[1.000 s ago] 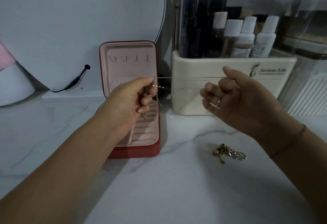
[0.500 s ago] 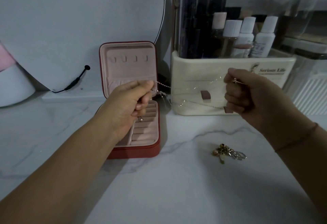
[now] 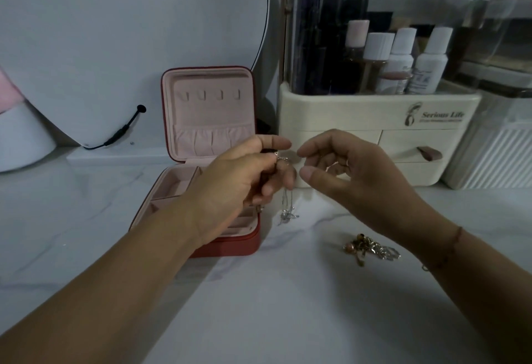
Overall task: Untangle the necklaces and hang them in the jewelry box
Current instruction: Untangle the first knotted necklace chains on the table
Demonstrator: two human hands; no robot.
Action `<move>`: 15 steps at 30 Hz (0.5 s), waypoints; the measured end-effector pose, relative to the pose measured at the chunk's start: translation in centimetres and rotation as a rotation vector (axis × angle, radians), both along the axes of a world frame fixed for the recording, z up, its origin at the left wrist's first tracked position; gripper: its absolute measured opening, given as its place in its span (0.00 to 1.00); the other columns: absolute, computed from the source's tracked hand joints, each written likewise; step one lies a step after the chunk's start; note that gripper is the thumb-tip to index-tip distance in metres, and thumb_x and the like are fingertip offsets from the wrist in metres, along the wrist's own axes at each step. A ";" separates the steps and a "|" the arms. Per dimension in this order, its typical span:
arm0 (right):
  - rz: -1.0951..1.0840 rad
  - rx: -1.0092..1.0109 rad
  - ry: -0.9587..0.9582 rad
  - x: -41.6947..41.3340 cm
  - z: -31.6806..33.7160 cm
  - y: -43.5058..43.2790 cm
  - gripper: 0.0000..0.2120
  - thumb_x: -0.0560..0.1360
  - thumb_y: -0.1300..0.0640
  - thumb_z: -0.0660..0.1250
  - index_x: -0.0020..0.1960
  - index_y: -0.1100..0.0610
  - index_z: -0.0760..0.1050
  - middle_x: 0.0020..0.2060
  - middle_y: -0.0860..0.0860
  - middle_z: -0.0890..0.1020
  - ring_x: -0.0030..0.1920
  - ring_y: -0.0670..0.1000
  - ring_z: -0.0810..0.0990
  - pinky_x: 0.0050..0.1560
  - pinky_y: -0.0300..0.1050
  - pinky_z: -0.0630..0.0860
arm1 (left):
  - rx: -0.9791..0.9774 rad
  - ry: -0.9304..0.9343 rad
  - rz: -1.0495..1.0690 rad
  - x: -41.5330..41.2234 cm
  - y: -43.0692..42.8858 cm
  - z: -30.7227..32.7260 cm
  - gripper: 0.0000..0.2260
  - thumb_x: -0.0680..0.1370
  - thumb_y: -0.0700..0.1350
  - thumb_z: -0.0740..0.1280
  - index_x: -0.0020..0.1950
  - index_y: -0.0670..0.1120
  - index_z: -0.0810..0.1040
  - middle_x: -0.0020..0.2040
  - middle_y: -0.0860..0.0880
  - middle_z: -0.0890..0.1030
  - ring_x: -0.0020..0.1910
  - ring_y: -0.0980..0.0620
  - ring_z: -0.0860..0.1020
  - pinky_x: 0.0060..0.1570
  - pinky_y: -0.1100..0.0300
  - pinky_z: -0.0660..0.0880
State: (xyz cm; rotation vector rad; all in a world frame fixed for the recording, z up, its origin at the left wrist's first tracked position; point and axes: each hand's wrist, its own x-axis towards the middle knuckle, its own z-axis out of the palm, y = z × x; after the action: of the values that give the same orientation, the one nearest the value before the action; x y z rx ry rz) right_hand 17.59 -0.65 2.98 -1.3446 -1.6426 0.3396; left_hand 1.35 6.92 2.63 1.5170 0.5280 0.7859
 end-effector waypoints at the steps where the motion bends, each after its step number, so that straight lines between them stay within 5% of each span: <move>1: 0.024 -0.001 0.016 -0.1 0.0 -0.1 0.10 0.69 0.52 0.69 0.49 0.51 0.78 0.37 0.46 0.80 0.40 0.45 0.78 0.42 0.37 0.76 | 0.028 0.023 0.002 0.0 0.0 -0.2 0.11 0.81 0.38 0.53 0.59 0.43 0.72 0.32 0.46 0.78 0.29 0.53 0.67 0.26 0.63 0.62; 15: -0.075 0.049 -0.144 -0.1 -0.9 0.4 0.03 0.69 0.55 0.74 0.41 0.51 0.81 0.37 0.44 0.81 0.39 0.44 0.78 0.41 0.32 0.72 | 0.209 0.243 -0.015 0.3 0.0 -1.2 0.13 0.74 0.49 0.59 0.56 0.53 0.77 0.36 0.42 0.77 0.34 0.49 0.74 0.34 0.56 0.69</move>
State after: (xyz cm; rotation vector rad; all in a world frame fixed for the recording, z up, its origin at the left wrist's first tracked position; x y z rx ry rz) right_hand 17.51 -0.21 2.06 -1.4171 -1.7018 0.1600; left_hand 1.63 6.90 1.46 1.8220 0.6275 0.6643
